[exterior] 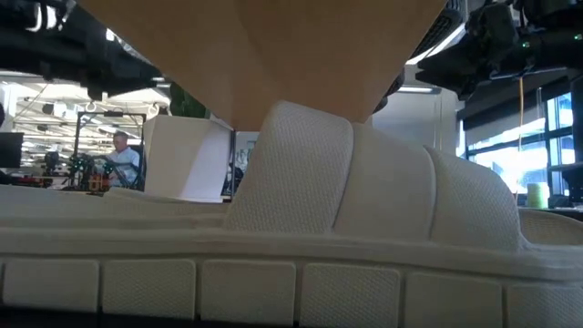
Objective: Pick and place slides into the shelf
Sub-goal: Return to Home Position
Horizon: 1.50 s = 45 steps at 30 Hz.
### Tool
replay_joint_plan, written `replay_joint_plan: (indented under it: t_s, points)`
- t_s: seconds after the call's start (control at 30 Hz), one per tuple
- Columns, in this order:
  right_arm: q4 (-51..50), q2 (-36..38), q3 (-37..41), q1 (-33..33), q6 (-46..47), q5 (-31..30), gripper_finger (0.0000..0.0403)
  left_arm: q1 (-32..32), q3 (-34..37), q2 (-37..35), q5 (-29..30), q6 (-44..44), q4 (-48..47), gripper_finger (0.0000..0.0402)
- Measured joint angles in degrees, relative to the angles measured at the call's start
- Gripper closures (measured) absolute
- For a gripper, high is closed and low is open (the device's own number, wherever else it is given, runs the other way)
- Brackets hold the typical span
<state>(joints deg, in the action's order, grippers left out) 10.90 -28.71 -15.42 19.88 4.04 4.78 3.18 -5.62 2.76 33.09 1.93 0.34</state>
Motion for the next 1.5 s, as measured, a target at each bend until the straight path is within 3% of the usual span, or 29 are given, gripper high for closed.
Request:
replay_joint_plan:
  t_s: [0.2, 0.63, 1.07, 1.5]
  points:
    - [-1.79, 0.95, 0.00, -0.07, 0.81, 1.79, 0.0224, 4.96, 1.94, -0.02, -2.81, 0.94, -0.08, 0.0177]
    - [-13.44, 10.43, 0.05, -0.07, -0.09, -0.20, 0.0224, 5.44, 1.94, -0.31, -2.61, 0.53, -1.21, 0.0177]
    - [-8.85, 28.37, 14.36, -0.07, 1.93, -0.20, 0.0224, 5.44, 1.94, -0.31, -5.19, 2.13, -4.77, 0.0177]
    - [-9.07, 28.00, 14.93, -0.07, 2.19, -0.13, 0.0224, 5.42, 1.92, -0.33, -2.22, 3.50, -7.17, 0.0177]
